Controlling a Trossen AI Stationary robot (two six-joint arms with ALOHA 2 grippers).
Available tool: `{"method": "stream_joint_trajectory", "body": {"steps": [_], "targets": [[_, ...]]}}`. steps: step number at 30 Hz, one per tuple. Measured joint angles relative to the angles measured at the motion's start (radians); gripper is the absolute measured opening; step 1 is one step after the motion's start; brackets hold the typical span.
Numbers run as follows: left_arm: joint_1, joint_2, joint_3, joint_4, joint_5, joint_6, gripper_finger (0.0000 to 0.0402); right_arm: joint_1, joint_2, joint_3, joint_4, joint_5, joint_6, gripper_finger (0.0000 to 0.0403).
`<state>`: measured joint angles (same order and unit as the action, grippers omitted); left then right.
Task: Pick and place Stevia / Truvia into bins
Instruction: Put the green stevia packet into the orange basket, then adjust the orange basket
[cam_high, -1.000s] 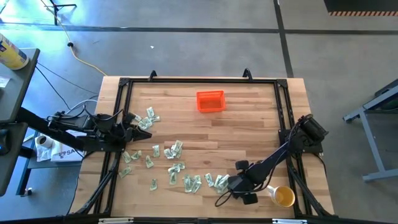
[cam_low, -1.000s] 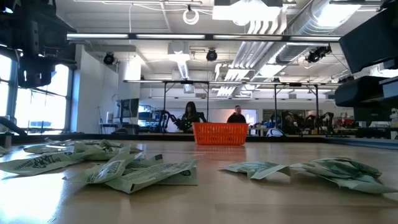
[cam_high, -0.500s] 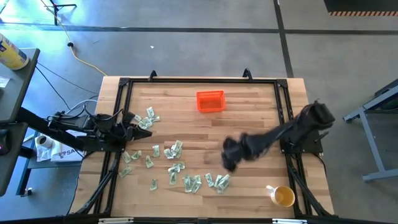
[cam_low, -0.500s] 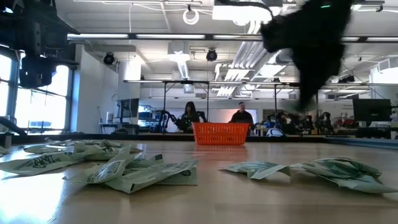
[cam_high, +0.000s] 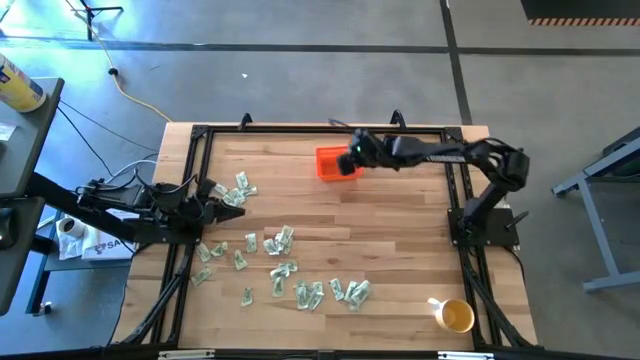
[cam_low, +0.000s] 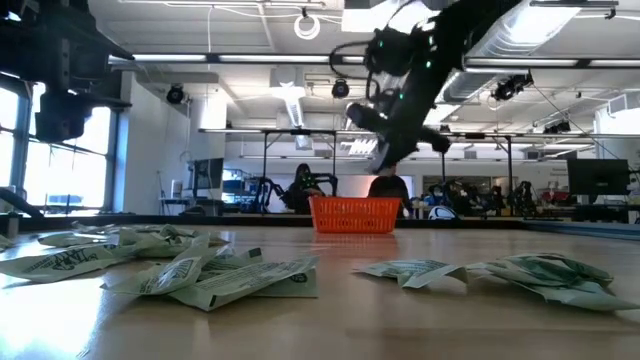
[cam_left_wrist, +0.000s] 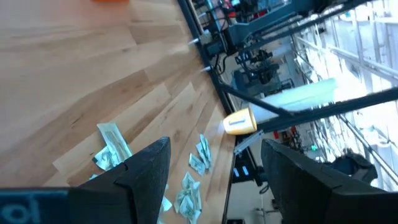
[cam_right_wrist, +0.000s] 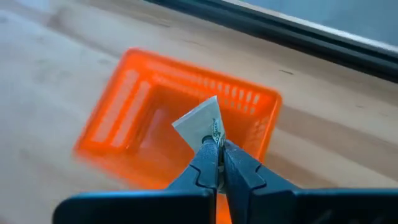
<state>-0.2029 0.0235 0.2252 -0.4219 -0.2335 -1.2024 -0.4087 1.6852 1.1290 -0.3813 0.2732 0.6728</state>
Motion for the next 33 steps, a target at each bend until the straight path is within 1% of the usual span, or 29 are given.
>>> {"method": "stream_joint_trajectory", "body": {"steps": [3, 6, 10, 12, 14, 18, 27, 29, 33], "targets": [[0.0, 0.0, 0.0, 0.0, -0.016, -0.014, 0.0285, -0.049, 0.057, 0.0, 0.072, -0.081, -0.017, 0.0012], [0.0, 0.0, 0.0, 0.001, -0.041, -0.015, 0.0285, -0.065, 0.107, 0.0, 0.132, -0.136, -0.027, 0.003], [0.0, 0.0, 0.0, 0.001, -0.061, -0.037, 0.0285, -0.065, 0.163, 0.0, 0.157, -0.155, -0.027, 0.006], [0.0, 0.0, 0.0, 0.001, -0.062, -0.037, 0.0285, -0.065, 0.179, 0.0, 0.167, -0.183, -0.027, 0.0075], [0.0, 0.0, 0.0, 0.001, -0.064, -0.037, 0.0285, -0.062, 0.183, 0.0, 0.167, -0.204, -0.029, 0.009], [0.0, 0.0, 0.0, 0.001, -0.074, -0.037, 0.0285, -0.04, 0.179, 0.0, 0.152, -0.233, -0.086, 0.011], [0.0, 0.0, 0.0, 0.001, -0.075, -0.037, 0.0285, 0.027, 0.177, 0.001, 0.039, -0.33, -0.094, 0.0113], [0.0, 0.0, 0.0, 0.001, -0.075, -0.037, 0.0285, 0.053, 0.177, 0.001, 0.02, -0.362, -0.074, 0.0113], [0.0, 0.0, 0.0, 0.002, -0.075, -0.037, 0.0285, 0.115, 0.166, 0.001, 0.003, -0.387, -0.028, 0.0113]]}}
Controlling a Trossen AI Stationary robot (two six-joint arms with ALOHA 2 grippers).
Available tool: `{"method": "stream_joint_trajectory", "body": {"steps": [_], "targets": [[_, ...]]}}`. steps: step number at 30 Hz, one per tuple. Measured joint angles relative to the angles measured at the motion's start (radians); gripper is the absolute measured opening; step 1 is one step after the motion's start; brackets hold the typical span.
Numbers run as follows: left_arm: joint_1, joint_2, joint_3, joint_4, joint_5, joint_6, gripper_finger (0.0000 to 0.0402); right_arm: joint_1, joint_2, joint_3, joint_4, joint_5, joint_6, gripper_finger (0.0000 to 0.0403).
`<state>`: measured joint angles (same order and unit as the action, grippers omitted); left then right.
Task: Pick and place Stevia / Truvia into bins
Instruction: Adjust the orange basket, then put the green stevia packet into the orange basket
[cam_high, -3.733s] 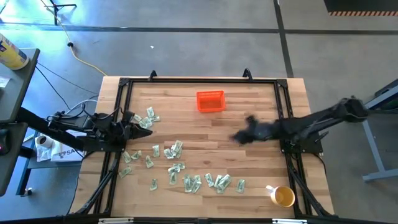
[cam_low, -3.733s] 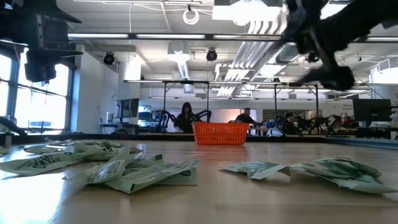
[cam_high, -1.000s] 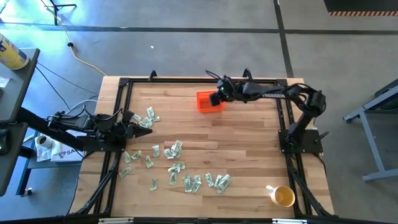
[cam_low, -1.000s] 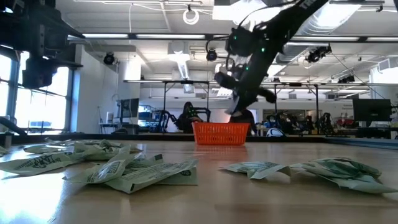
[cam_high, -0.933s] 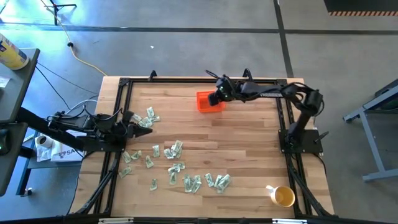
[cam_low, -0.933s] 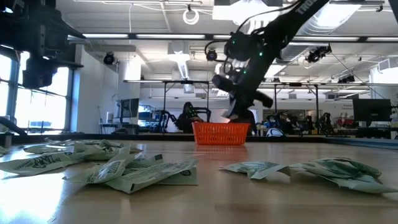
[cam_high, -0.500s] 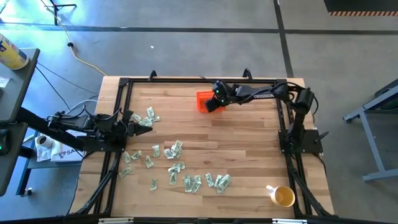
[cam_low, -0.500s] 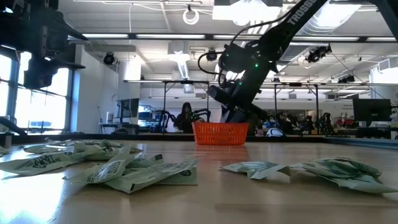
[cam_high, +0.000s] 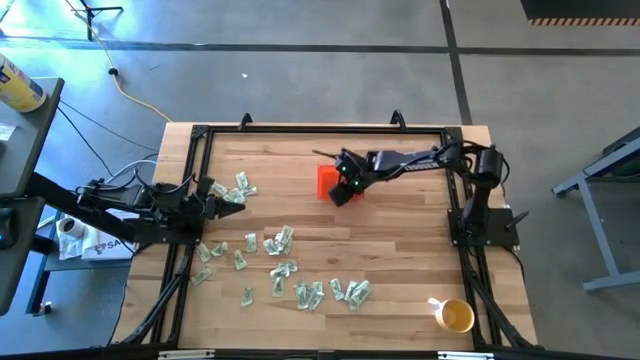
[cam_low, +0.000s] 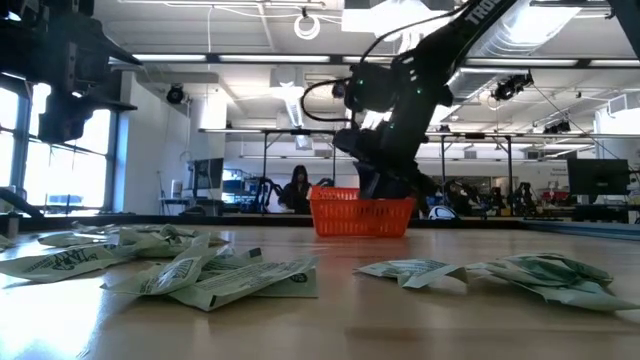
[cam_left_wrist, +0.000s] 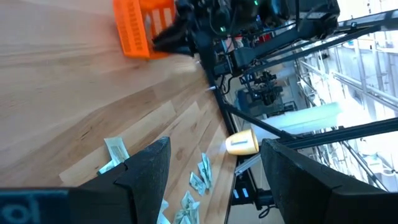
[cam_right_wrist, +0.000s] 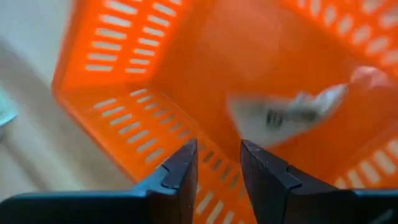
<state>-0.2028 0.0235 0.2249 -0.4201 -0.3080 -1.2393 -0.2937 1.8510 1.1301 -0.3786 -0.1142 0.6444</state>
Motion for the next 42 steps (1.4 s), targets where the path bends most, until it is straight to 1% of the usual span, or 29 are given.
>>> {"method": "stream_joint_trajectory", "body": {"steps": [3, 5, 8, 10, 12, 14, 17, 20, 21, 23, 26, 32, 35, 38, 42], "targets": [[0.0, 0.0, 0.0, 0.0, 0.0, 0.0, 0.0285, 0.061, -0.03, 0.0, 0.001, 0.011, 0.038, 0.0113], [0.0, 0.0, 0.0, 0.0, 0.0, 0.0, 0.0285, 0.101, -0.052, 0.0, -0.001, 0.044, 0.066, 0.0113], [0.0, 0.0, 0.0, 0.0, 0.0, 0.001, 0.0285, 0.17, -0.107, 0.0, -0.015, 0.145, 0.079, 0.0113], [0.0, 0.0, 0.0, 0.0, 0.001, 0.001, 0.0285, 0.223, -0.154, 0.001, -0.039, 0.209, 0.018, 0.0113], [0.0, 0.0, 0.0, -0.001, 0.008, 0.002, 0.0285, 0.287, -0.197, 0.002, -0.106, 0.214, -0.089, 0.0113], [0.0, 0.0, 0.0, -0.001, 0.018, 0.004, 0.0285, 0.35, -0.226, 0.002, -0.202, 0.158, -0.171, 0.0113], [0.0, 0.0, 0.0, -0.001, 0.031, 0.005, 0.0285, 0.438, -0.236, 0.002, -0.318, 0.01, -0.239, 0.0113], [0.0, 0.0, 0.0, -0.001, 0.036, 0.023, 0.0285, 0.526, -0.219, 0.002, -0.313, -0.102, -0.287, 0.0113], [0.0, 0.0, 0.0, -0.001, 0.036, 0.028, 0.0285, 0.553, -0.209, 0.002, -0.298, -0.124, -0.287, 0.0113], [0.0, 0.0, 0.0, -0.001, 0.039, 0.029, 0.0285, 0.6, -0.182, 0.002, -0.264, -0.131, -0.286, 0.0116], [0.0, 0.0, 0.0, -0.001, 0.058, 0.031, 0.0285, 0.654, -0.133, 0.002, -0.219, -0.117, -0.253, 0.0138], [0.0, 0.0, 0.0, -0.001, 0.085, 0.031, 0.0285, 0.724, -0.05, 0.001, -0.123, -0.102, -0.176, 0.0231], [0.0, 0.0, 0.0, -0.001, 0.085, 0.031, 0.0285, 0.753, -0.028, 0.0, -0.119, -0.096, -0.186, 0.0264], [0.0, 0.0, 0.0, -0.001, 0.085, 0.03, 0.0285, 0.783, -0.02, 0.0, -0.118, -0.033, -0.226, 0.0274], [0.0, 0.0, 0.0, -0.001, 0.084, 0.03, 0.0285, 0.807, -0.02, 0.0, -0.116, 0.094, -0.255, 0.0268]]}}
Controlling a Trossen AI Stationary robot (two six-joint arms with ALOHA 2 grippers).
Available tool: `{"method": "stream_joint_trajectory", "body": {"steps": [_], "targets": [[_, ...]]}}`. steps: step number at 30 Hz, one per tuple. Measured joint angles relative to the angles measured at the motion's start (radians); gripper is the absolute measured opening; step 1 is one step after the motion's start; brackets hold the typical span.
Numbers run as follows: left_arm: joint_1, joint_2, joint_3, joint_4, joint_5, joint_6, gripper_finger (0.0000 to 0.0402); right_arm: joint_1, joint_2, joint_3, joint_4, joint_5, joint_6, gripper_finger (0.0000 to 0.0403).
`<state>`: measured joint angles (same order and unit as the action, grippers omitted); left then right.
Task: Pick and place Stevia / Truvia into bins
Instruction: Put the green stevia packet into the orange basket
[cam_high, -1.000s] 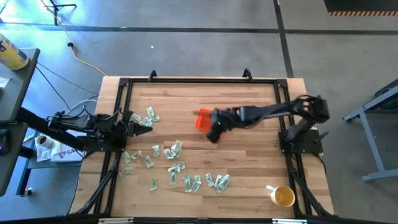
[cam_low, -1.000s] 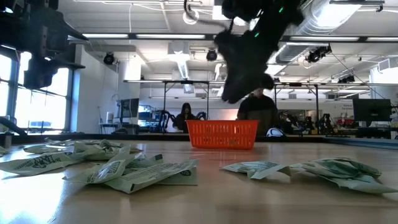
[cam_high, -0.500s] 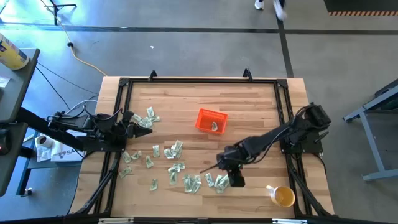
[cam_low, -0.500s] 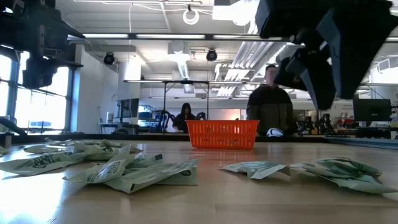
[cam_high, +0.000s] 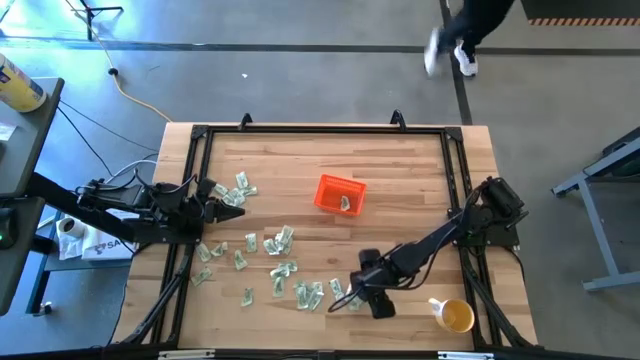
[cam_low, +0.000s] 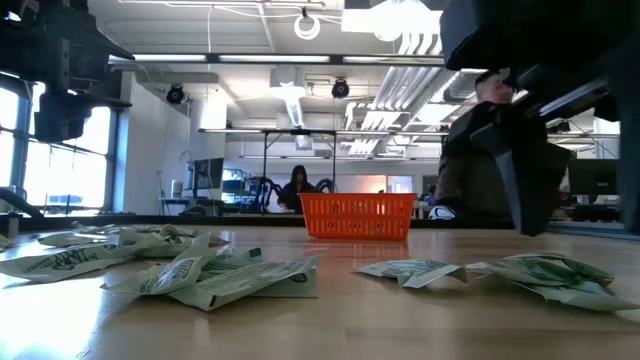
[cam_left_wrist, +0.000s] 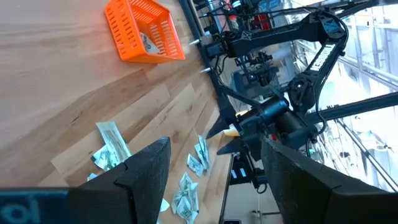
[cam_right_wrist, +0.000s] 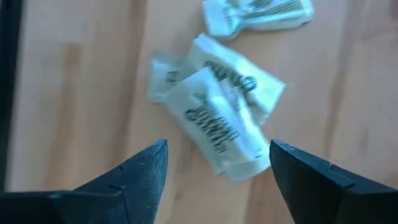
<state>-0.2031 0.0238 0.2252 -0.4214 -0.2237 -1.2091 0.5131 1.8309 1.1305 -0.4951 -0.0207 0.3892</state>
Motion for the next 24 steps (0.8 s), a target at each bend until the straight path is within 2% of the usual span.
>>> {"method": "stream_joint_trajectory", "body": {"steps": [5, 14, 18, 24], "targets": [[0.0, 0.0, 0.0, 0.0, 0.0, 0.0, 0.0285, 0.005, 0.001, 0.0, 0.0, 0.039, -0.033, 0.0253], [0.0, 0.0, 0.0, 0.0, 0.0, -0.001, 0.0285, 0.005, 0.008, 0.0, 0.02, 0.012, -0.033, 0.021], [0.0, 0.0, 0.0, 0.0, 0.0, -0.001, 0.0285, 0.005, 0.04, 0.0, 0.046, -0.046, -0.032, 0.0192], [0.0, 0.0, 0.0, 0.0, 0.0, -0.001, 0.0285, 0.006, 0.052, 0.0, 0.05, -0.038, 0.024, 0.0178]]}}
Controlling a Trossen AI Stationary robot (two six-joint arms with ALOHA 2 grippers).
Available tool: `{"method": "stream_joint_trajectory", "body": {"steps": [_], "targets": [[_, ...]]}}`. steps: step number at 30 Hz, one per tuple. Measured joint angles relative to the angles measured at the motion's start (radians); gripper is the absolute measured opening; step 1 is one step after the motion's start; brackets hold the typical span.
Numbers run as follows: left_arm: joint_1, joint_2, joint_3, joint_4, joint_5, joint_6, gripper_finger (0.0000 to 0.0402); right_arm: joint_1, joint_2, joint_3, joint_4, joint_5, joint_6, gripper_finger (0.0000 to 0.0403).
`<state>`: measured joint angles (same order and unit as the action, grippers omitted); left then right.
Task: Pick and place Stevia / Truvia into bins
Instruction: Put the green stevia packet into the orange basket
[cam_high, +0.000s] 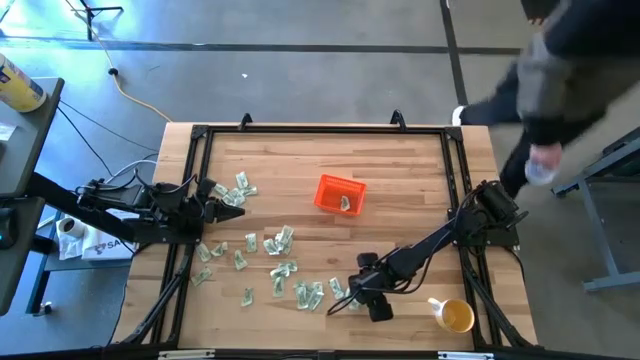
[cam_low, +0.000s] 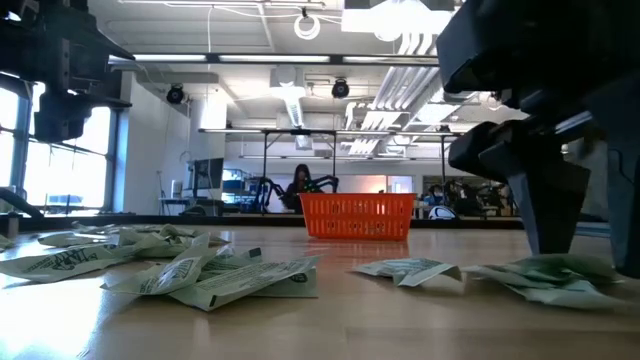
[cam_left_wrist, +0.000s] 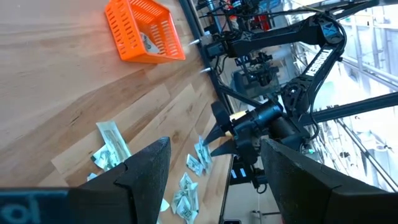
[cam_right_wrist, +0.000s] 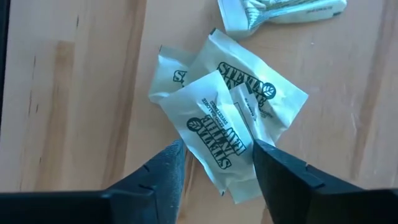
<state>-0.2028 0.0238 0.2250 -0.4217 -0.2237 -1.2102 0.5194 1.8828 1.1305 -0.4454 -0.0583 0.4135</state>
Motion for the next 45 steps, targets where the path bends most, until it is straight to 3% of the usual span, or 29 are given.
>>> {"method": "stream_joint_trajectory", "body": {"steps": [7, 19, 21, 26, 34, 37, 45], "targets": [[0.0, 0.0, 0.0, 0.0, 0.0, 0.0, 0.0285, 0.001, -0.003, 0.012, -0.046, -0.009, 0.099, 0.0146], [0.0, 0.0, 0.0, 0.0, 0.001, 0.0, 0.0285, 0.001, -0.004, 0.119, -0.201, -0.004, 0.148, 0.0011], [0.0, 0.0, 0.0, 0.0, 0.001, 0.0, 0.0285, 0.001, -0.004, 0.119, -0.204, -0.016, 0.158, 0.0005], [0.0, 0.0, 0.0, 0.0, 0.004, 0.001, 0.0285, 0.013, -0.004, 0.119, -0.185, -0.003, 0.147, 0.0056], [0.0, 0.0, 0.0, 0.0, 0.004, 0.001, 0.0285, 0.045, 0.002, 0.119, -0.103, 0.119, 0.076, 0.0208], [0.0, 0.0, 0.0, -0.001, 0.004, 0.001, 0.0285, 0.045, 0.031, 0.119, -0.069, 0.144, 0.079, 0.0247], [0.0, 0.0, 0.0, 0.0, 0.004, 0.001, 0.0285, 0.045, 0.071, 0.119, -0.058, 0.14, 0.111, 0.0257]]}}
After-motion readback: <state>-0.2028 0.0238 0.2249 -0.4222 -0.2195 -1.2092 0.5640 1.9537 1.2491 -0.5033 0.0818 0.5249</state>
